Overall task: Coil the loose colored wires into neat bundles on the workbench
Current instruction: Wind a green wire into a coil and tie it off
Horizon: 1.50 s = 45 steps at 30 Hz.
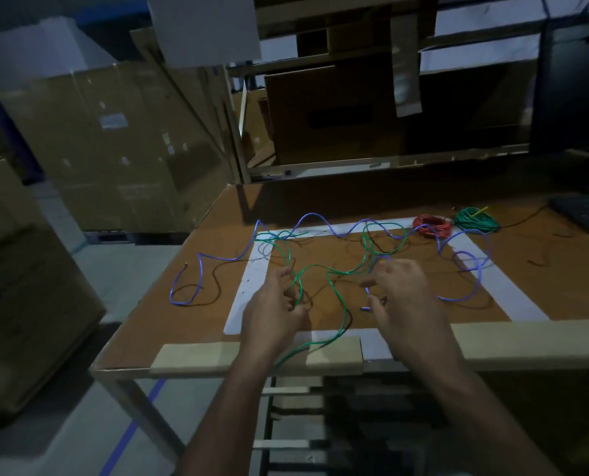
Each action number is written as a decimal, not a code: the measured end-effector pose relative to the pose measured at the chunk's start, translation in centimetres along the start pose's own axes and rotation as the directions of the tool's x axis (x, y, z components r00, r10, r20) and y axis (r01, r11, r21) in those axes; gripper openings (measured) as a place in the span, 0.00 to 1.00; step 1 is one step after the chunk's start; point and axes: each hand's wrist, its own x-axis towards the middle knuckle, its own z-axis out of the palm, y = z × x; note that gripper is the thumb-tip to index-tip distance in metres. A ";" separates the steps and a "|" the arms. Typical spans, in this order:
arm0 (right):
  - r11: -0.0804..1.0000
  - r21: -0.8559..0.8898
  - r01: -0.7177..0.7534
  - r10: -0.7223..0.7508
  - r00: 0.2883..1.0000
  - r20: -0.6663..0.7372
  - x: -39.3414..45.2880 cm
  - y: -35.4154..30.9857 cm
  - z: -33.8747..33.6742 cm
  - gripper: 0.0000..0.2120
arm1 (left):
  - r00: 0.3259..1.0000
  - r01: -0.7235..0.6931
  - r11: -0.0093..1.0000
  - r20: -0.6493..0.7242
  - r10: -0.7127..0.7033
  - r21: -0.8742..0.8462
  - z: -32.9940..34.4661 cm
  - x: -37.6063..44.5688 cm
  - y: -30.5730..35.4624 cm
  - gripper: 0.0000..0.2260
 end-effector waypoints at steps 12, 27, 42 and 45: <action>0.998 -0.059 0.034 -0.043 0.988 -0.145 0.9 -0.6 -2.0 0.06 | 0.959 -0.266 0.811 -0.232 0.165 -0.521 -3.0 0.3 3.9 0.22; 0.193 0.846 -0.496 0.327 0.846 0.421 5.9 -3.3 0.2 0.08 | 0.919 -0.395 0.880 -0.130 0.373 -0.265 0.1 -1.5 4.3 0.14; 0.081 0.922 -0.379 0.129 0.921 0.367 7.9 -1.4 -4.1 0.13 | 0.931 -0.093 0.992 -0.362 0.056 -0.084 -0.7 6.7 0.6 0.22; 0.162 0.904 -0.395 0.177 0.913 0.367 8.2 -0.4 -3.8 0.13 | 0.933 -0.110 0.952 -0.360 0.000 -0.285 -2.0 7.2 0.9 0.36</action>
